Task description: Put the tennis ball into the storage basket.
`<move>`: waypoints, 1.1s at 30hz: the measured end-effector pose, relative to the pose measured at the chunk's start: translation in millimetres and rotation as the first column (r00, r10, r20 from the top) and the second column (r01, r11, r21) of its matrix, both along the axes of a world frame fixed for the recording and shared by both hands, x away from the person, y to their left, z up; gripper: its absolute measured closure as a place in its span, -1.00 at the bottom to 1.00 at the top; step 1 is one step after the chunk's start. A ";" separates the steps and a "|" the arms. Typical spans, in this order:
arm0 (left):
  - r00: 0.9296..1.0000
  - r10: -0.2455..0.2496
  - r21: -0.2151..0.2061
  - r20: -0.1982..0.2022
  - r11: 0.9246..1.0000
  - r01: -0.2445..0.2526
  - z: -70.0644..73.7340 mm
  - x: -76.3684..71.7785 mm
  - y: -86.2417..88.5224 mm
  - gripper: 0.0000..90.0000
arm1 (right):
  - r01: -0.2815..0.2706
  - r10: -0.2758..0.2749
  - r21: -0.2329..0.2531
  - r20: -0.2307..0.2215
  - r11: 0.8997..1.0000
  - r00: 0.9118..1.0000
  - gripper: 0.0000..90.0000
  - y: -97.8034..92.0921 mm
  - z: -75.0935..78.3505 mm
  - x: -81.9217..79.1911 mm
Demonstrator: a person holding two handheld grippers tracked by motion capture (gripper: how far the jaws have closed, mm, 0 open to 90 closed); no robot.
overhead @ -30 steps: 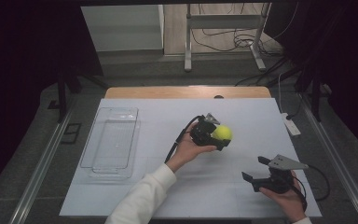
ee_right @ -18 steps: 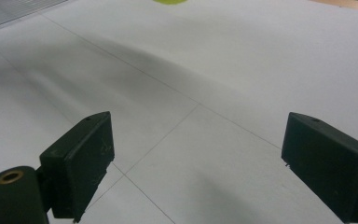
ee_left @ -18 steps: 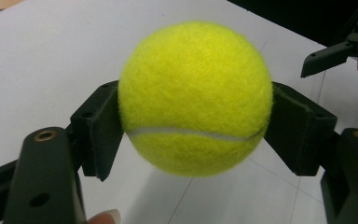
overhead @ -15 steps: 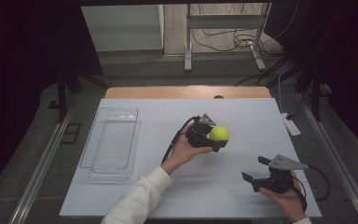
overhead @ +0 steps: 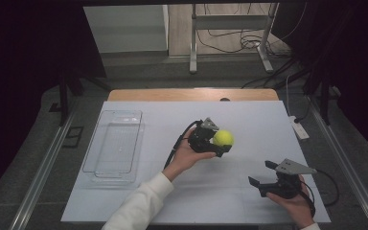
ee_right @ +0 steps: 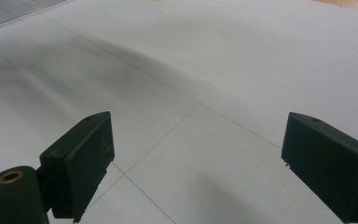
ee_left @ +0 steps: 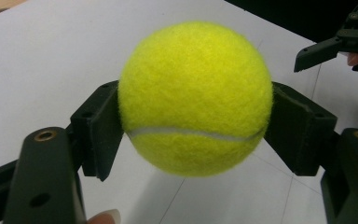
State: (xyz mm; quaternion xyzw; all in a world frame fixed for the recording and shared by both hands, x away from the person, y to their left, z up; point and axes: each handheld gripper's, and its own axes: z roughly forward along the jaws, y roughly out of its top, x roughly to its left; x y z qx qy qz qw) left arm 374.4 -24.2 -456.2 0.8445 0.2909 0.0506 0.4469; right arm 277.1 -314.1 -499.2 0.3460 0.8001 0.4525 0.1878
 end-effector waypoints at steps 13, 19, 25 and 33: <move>1.000 -0.001 -0.004 0.006 1.000 0.001 1.3 -4.7 6.4 -0.40 | 0.002 -0.002 0.001 0.000 1.000 1.000 -0.78 -0.1 0.0 0.0; 1.000 0.003 -0.009 0.009 1.000 -0.002 1.6 -6.2 9.8 -0.40 | 0.003 -0.003 0.000 -0.001 1.000 1.000 -0.78 0.0 0.0 0.0; 1.000 0.001 -0.011 0.015 1.000 -0.001 1.5 -8.6 14.1 -0.40 | 0.004 -0.004 -0.002 -0.001 1.000 1.000 -0.78 -0.2 0.1 -0.2; 1.000 0.011 -0.021 0.021 1.000 -0.010 3.3 -13.1 23.4 -0.40 | 0.004 -0.004 -0.005 -0.003 1.000 1.000 -0.78 0.2 0.0 -0.3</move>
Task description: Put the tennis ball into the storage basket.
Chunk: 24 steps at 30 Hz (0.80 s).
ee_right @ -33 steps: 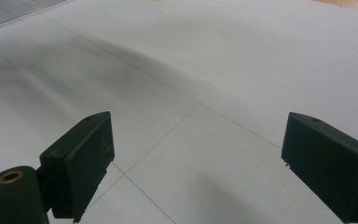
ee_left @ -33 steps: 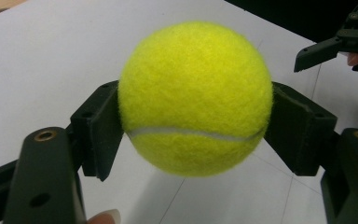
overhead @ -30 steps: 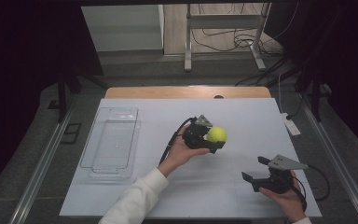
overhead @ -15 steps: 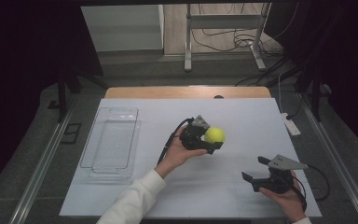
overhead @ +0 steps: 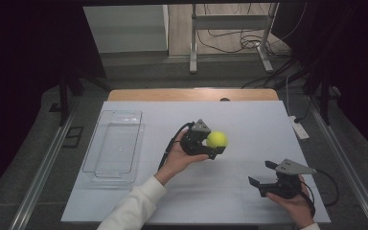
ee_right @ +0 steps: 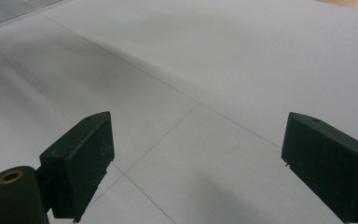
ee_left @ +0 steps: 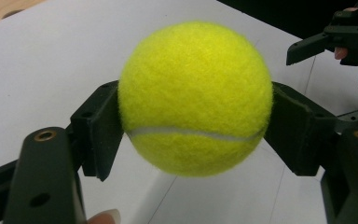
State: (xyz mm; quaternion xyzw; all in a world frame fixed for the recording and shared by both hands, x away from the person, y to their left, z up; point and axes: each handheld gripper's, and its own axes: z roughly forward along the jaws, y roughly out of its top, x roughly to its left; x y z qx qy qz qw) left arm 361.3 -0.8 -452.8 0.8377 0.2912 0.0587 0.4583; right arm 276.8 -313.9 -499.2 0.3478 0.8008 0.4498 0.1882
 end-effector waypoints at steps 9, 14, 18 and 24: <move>1.000 0.014 -0.004 0.006 1.000 -0.014 1.0 -3.6 11.2 -0.40 | 0.000 0.000 -0.002 -0.001 1.000 1.000 -0.78 0.2 -0.2 -0.1; 1.000 0.023 -0.010 0.009 1.000 -0.023 1.4 -6.0 17.8 -0.40 | -0.001 0.001 0.000 0.000 1.000 1.000 -0.78 0.2 -0.2 0.0; 0.999 0.029 -0.012 0.013 0.999 -0.029 1.9 -7.3 21.8 -0.40 | 0.002 -0.002 -0.005 0.000 1.000 1.000 -0.78 0.0 0.1 -0.3; 0.999 0.033 -0.015 0.017 0.999 -0.033 3.9 -9.8 28.0 -0.40 | 0.000 0.000 -0.002 0.001 1.000 1.000 -0.78 0.1 -0.3 0.0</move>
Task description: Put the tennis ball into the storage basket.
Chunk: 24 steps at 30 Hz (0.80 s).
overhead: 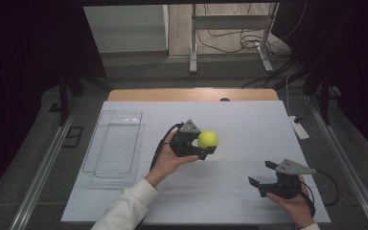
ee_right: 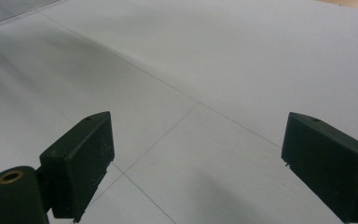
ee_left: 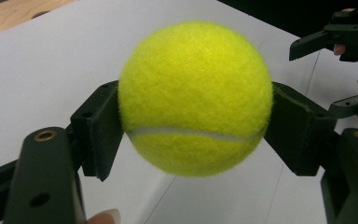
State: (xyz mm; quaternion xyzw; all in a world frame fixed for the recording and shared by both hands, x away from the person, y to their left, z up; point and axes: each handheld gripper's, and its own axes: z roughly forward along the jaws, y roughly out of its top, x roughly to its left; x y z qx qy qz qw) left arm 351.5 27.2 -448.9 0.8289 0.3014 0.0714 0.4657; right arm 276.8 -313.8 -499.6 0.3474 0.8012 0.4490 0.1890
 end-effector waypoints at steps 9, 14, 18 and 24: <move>1.000 0.008 -0.008 0.014 1.000 -0.008 5.7 -7.1 9.5 -0.40 | -0.003 0.003 -0.002 0.004 1.000 1.000 -0.78 0.4 0.4 0.0; 1.000 0.020 -0.011 0.023 1.000 -0.019 9.5 -11.0 18.4 -0.40 | -0.005 0.005 0.001 0.006 1.000 1.000 -0.78 0.5 0.3 0.2; 0.999 0.037 -0.016 0.026 0.999 -0.037 11.3 -12.6 26.1 -0.40 | -0.006 0.006 0.000 0.006 1.000 1.000 -0.78 1.2 0.4 0.1; 0.998 0.060 -0.023 0.030 0.998 -0.059 13.5 -13.2 37.2 -0.40 | -0.006 0.006 -0.004 0.004 1.000 1.000 -0.78 1.6 0.4 -0.1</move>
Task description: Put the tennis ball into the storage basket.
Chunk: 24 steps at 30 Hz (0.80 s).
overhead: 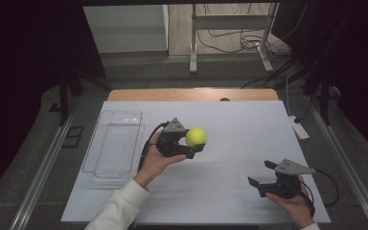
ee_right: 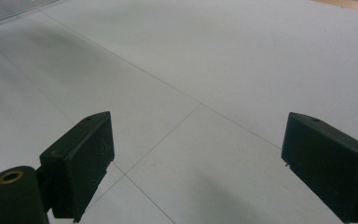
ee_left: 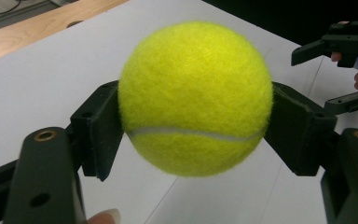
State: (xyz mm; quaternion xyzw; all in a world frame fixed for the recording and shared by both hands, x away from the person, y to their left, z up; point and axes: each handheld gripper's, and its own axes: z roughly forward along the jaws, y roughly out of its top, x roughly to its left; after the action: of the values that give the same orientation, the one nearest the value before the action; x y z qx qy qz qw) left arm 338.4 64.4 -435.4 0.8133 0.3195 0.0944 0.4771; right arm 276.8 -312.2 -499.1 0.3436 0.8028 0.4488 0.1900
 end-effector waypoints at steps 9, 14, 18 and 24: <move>0.999 0.033 -0.008 0.004 0.999 -0.033 1.9 2.3 14.7 -0.40 | -0.002 0.002 0.003 0.003 1.000 1.000 -0.78 -0.2 0.2 -0.1; 0.999 0.049 -0.021 0.007 0.999 -0.049 3.9 3.6 20.8 -0.40 | 0.000 0.000 0.004 0.002 1.000 1.000 -0.78 -0.3 0.0 0.0; 0.998 0.058 -0.028 0.011 0.998 -0.057 5.9 4.3 25.2 -0.40 | 0.000 0.000 0.004 0.002 1.000 1.000 -0.78 -0.3 -0.1 0.0; 0.997 0.076 -0.043 0.017 0.996 -0.075 9.1 5.7 33.4 -0.40 | -0.001 0.001 0.005 0.003 1.000 1.000 -0.78 -0.3 0.1 0.0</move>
State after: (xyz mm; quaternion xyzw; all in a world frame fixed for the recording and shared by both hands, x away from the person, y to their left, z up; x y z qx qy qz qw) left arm 344.0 97.8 -426.3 0.7894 0.3477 0.1130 0.4931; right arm 276.8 -312.5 -499.0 0.3432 0.8016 0.4511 0.1902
